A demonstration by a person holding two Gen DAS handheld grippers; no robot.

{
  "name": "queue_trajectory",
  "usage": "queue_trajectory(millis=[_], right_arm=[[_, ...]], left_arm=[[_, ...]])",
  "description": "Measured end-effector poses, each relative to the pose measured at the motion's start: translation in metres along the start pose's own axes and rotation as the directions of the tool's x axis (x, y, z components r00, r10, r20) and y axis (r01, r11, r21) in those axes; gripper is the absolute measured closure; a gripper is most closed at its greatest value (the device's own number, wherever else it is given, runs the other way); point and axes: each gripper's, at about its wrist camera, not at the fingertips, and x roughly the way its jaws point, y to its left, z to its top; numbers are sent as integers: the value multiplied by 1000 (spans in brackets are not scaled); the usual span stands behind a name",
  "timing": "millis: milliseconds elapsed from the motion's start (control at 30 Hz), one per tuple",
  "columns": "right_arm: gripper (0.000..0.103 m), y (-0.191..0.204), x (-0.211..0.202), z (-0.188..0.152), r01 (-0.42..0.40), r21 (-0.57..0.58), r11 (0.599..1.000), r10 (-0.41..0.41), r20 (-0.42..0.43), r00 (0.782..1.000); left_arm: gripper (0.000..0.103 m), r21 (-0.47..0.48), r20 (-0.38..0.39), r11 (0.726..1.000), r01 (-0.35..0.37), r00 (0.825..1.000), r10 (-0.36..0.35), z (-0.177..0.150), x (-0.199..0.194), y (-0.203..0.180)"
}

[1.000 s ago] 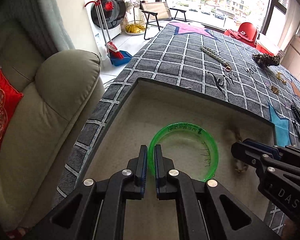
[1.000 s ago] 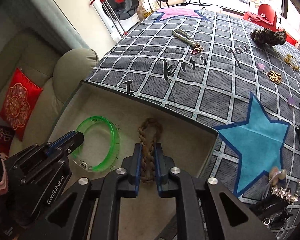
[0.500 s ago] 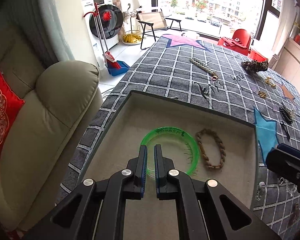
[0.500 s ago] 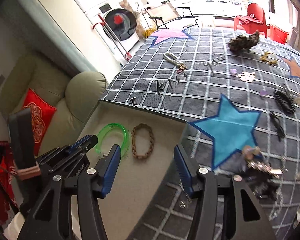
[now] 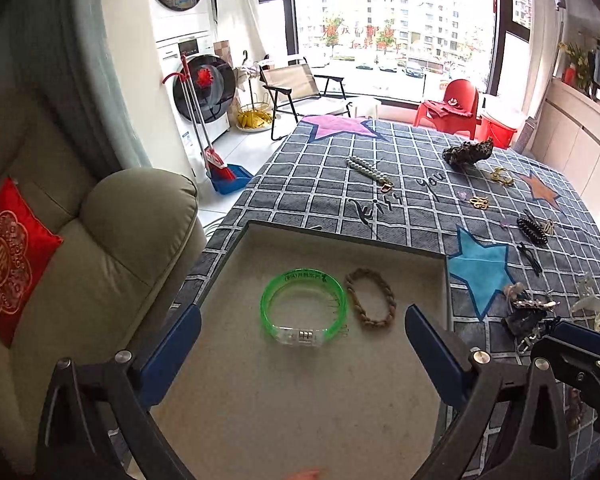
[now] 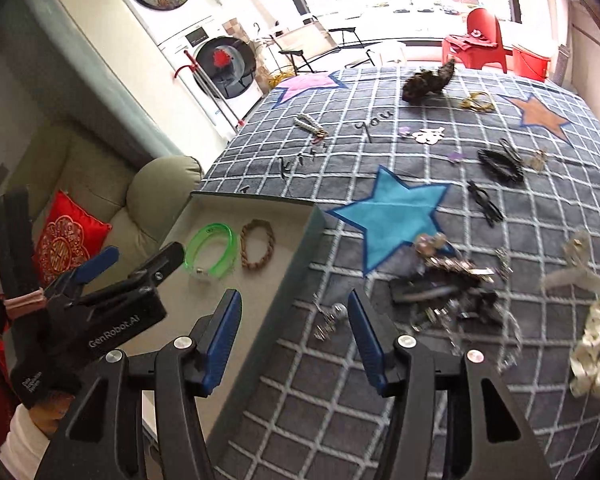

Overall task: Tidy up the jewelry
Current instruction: 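Open the left gripper to release the green bangle into the box, then move the left gripper to the brown coil hair tie while the right gripper approaches the polka-dot scrunchie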

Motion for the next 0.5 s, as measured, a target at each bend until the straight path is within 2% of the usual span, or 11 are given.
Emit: queue_trajectory(millis=[133, 233, 367, 500], right_arm=[[34, -11, -14, -11, 19, 6, 1000, -19, 9, 1000], [32, -19, -25, -20, 30, 15, 999, -30, 14, 999], [24, -34, -43, -35, 41, 39, 998, -42, 27, 999], [23, -55, -60, -55, 53, 75, 996, -55, 29, 998]], left_arm=[[0, -2, 6, 1000, 23, 1000, -23, -7, -17, -5], [0, 16, -3, 998, 62, 998, -62, -15, -29, -12], [0, 29, 6, 998, 63, 998, -63, -28, -46, -23], [0, 12, -4, 993, 118, 993, -118, -39, -59, -34]])
